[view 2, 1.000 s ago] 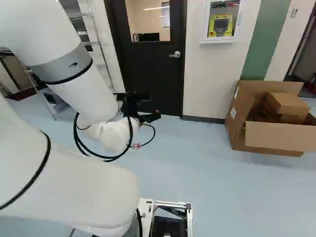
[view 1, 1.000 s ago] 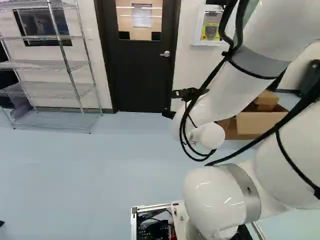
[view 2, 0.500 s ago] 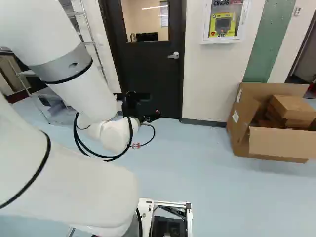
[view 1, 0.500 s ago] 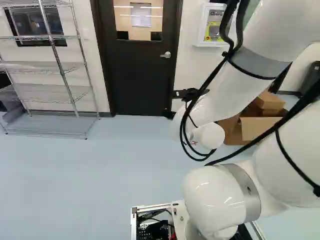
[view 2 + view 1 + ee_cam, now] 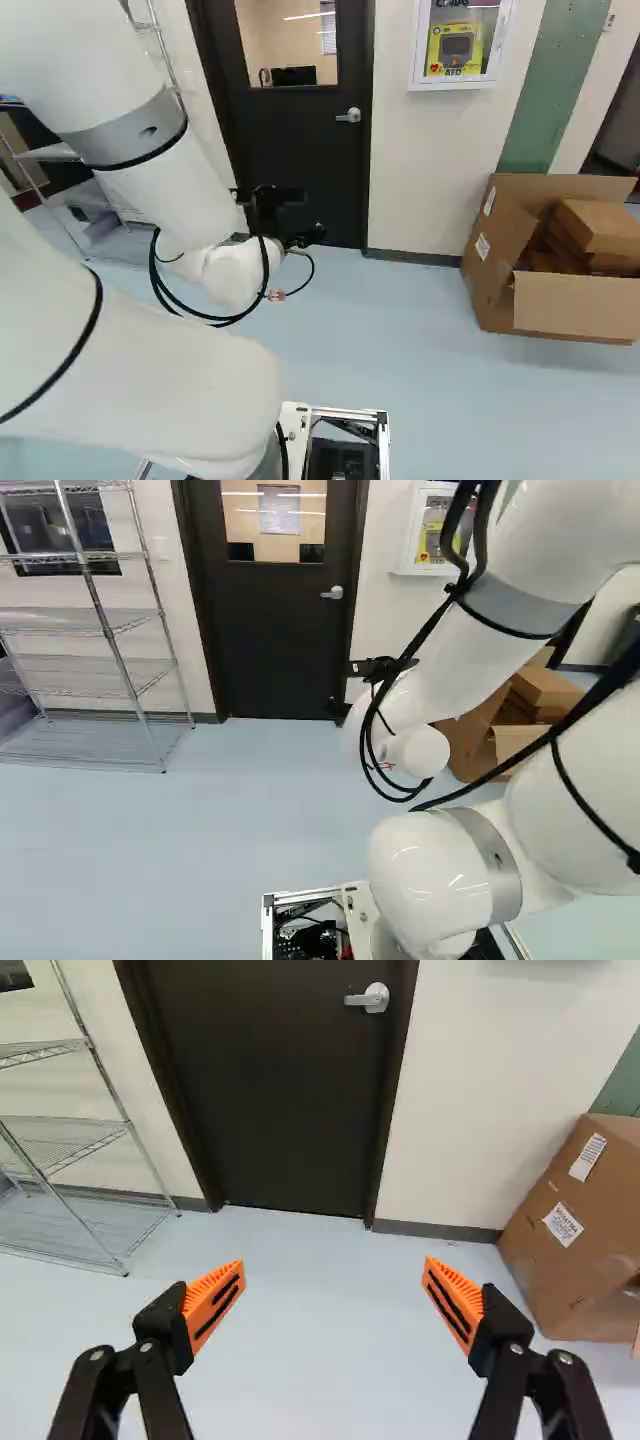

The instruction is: Open the door and move inside

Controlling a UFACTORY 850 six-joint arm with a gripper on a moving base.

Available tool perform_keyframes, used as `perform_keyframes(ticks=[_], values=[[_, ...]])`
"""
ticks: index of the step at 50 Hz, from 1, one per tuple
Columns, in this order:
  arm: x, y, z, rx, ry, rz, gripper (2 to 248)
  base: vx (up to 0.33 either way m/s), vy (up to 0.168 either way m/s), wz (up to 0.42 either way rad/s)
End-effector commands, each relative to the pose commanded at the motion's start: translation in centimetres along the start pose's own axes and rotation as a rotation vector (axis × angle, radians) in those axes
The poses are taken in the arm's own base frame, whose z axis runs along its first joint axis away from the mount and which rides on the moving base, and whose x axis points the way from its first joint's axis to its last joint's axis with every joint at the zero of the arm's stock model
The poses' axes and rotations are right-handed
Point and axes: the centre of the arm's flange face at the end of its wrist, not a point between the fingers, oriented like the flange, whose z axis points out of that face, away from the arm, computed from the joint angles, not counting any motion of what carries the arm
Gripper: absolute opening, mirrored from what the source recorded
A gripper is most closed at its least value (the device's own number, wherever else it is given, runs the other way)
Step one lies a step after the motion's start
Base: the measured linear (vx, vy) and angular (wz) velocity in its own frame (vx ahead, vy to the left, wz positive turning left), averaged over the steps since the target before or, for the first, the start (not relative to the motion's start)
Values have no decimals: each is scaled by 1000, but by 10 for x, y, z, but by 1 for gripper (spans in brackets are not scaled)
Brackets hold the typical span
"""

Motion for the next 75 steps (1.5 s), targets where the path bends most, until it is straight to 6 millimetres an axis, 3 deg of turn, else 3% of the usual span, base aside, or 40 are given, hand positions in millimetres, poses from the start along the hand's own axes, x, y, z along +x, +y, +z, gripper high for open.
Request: perform_keyframes(ticks=[75], values=[[0, 0, 0, 0, 0, 0, 247, 174, 16, -22]])
